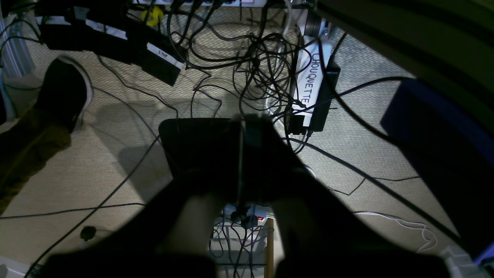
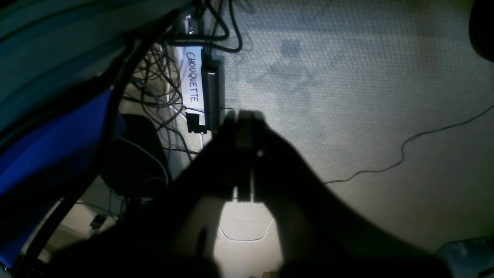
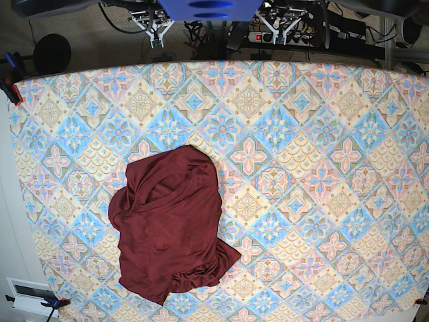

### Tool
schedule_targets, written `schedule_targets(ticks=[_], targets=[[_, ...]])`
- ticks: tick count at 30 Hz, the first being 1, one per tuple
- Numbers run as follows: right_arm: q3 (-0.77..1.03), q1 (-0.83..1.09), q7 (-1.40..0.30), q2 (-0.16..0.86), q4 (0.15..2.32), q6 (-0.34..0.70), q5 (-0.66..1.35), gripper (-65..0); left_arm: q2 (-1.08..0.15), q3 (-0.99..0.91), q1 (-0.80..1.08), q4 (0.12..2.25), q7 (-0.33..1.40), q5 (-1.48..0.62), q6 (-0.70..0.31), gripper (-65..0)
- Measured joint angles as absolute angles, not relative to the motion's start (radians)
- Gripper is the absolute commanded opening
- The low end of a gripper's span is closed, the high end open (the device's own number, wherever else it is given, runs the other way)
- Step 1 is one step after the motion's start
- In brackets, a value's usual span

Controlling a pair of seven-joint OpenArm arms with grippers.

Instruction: Layout the t-shirt on the table in an organized manner, then fold the t-shirt properly

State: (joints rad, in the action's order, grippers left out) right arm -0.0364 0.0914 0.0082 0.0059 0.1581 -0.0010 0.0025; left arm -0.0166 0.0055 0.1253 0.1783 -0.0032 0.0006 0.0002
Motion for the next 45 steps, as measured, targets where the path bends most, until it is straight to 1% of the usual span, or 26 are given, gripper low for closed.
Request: schedule_targets(ticks=[19, 24, 29, 31, 35, 38, 41, 45], targets=[[-0.036, 0.094, 0.008, 0.006, 0.159, -0.001, 0.002, -65.0, -0.019, 0.006, 0.139, 0.184, -0.007, 0.001, 0.0, -64.6], [-0.036, 0.111, 0.013, 0.006, 0.165, -0.001, -0.001, -65.0, -0.02, 0.006, 0.213, 0.305, 0.001, 0.005, 0.0, -64.6], [-0.036, 0.239, 0.001, 0.006, 0.299, -0.001, -0.002, -65.0, -0.053, 0.006, 0.269, 0.341, -0.001, 0.004, -0.003, -64.7], [-0.037, 0.283, -0.047, 0.009, 0.353, -0.001, -0.004, -65.0, -0.062, 0.006, 0.292, 0.342, -0.004, 0.004, 0.0, -64.7], [-0.038, 0.362, -0.043, 0.025, 0.488, 0.007, -0.001, -65.0, -0.108, 0.006, 0.336, 0.356, 0.001, 0.0, -0.002, -64.7], [-0.039, 0.407, -0.047, 0.07, 0.585, 0.003, -0.002, -65.0, -0.139, 0.006, 0.41, 0.49, -0.001, -0.001, 0.0, -64.7], [-0.035, 0.476, -0.046, 0.098, 0.687, -0.012, -0.001, -65.0, -0.167, 0.006, 0.514, 0.701, 0.009, -0.003, 0.008, -64.7], [-0.036, 0.586, -0.052, 0.076, 0.829, 0.0, -0.002, -65.0, -0.2, 0.006, 0.667, 0.974, 0.009, 0.0, -0.005, -64.7]])
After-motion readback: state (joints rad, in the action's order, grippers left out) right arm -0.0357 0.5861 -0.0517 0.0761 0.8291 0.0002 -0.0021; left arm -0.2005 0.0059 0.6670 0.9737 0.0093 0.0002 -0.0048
